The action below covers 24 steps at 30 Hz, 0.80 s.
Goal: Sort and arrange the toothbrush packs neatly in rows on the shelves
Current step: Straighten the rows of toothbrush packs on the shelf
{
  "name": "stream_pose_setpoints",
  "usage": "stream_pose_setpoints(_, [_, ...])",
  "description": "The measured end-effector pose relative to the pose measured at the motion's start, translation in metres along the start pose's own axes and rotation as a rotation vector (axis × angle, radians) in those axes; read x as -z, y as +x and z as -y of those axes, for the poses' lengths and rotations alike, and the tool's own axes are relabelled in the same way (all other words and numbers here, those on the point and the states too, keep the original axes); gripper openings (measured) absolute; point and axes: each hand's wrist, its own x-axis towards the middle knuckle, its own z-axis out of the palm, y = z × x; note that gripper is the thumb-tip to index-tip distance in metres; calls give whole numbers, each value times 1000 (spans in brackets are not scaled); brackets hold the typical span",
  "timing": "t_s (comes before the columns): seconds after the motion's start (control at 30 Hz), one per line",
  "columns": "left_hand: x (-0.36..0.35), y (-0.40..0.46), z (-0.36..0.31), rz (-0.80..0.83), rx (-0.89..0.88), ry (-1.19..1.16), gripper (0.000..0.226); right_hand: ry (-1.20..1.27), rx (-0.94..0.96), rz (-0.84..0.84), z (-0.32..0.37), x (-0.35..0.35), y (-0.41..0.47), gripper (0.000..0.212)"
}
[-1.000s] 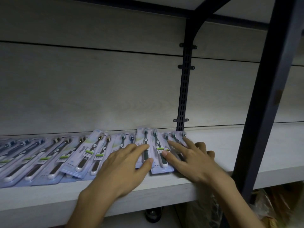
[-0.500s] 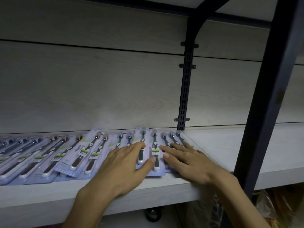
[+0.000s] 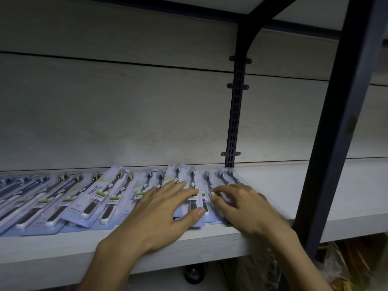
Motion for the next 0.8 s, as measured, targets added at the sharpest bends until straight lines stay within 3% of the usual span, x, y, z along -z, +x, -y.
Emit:
stream_pose_setpoints(0.17, [0, -2, -1, -43, 12, 38, 74, -70, 15, 113, 3, 6, -4, 49])
stream_pose_setpoints(0.33, [3, -3, -4, 36, -7, 30, 60, -76, 51, 232, 5, 7, -2, 45])
stream_pose_setpoints(0.53, [2, -2, -4, -47, 5, 32, 58, 28, 21, -22, 4, 3, -2, 34])
stream_pose_setpoints(0.8, [1, -3, -4, -47, 16, 20, 65, -63, -62, 39, 6, 6, -4, 48])
